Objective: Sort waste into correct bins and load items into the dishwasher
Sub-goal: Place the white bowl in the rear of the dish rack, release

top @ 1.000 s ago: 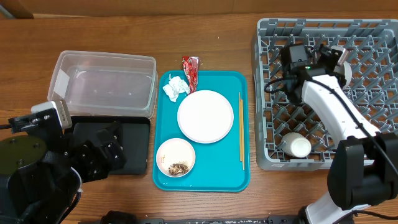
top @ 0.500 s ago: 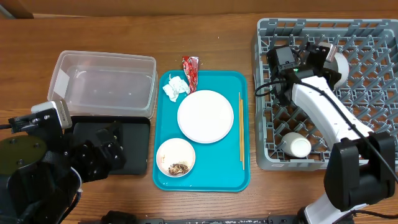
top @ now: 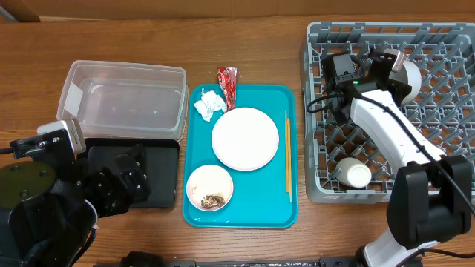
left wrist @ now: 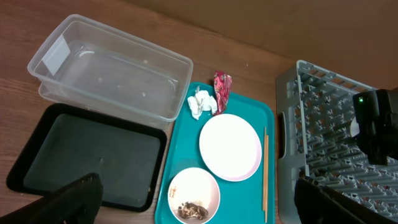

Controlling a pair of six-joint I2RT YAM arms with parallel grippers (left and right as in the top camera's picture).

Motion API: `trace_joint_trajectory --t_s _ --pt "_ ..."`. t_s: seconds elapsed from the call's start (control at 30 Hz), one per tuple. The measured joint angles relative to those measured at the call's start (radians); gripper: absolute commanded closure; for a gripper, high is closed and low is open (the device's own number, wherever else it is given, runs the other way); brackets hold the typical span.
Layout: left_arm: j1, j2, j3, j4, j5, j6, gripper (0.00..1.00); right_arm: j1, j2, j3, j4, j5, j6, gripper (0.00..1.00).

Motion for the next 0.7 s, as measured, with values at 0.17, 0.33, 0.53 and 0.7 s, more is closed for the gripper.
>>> trace_joint_trajectory --t_s 0.17,0.33,0.53,0.7 --pt "0.000 0.000 0.000 0.000 0.000 0.000 0.00 -0.016 0.016 0.000 -0.004 -0.003 -0.022 0.96" --pt "0.000 0.000 0.000 0.000 0.000 0.000 0.00 0.006 0.018 0.000 -0.041 -0.018 -0.027 0.96" --pt "0.000 0.000 0.000 0.000 0.000 0.000 0.00 0.109 0.018 0.000 -0.065 -0.055 -0.029 0.96" --pt "0.000 0.000 0.000 0.000 0.000 0.000 0.00 0.171 0.018 0.000 -0.089 -0.053 -0.028 0.32"
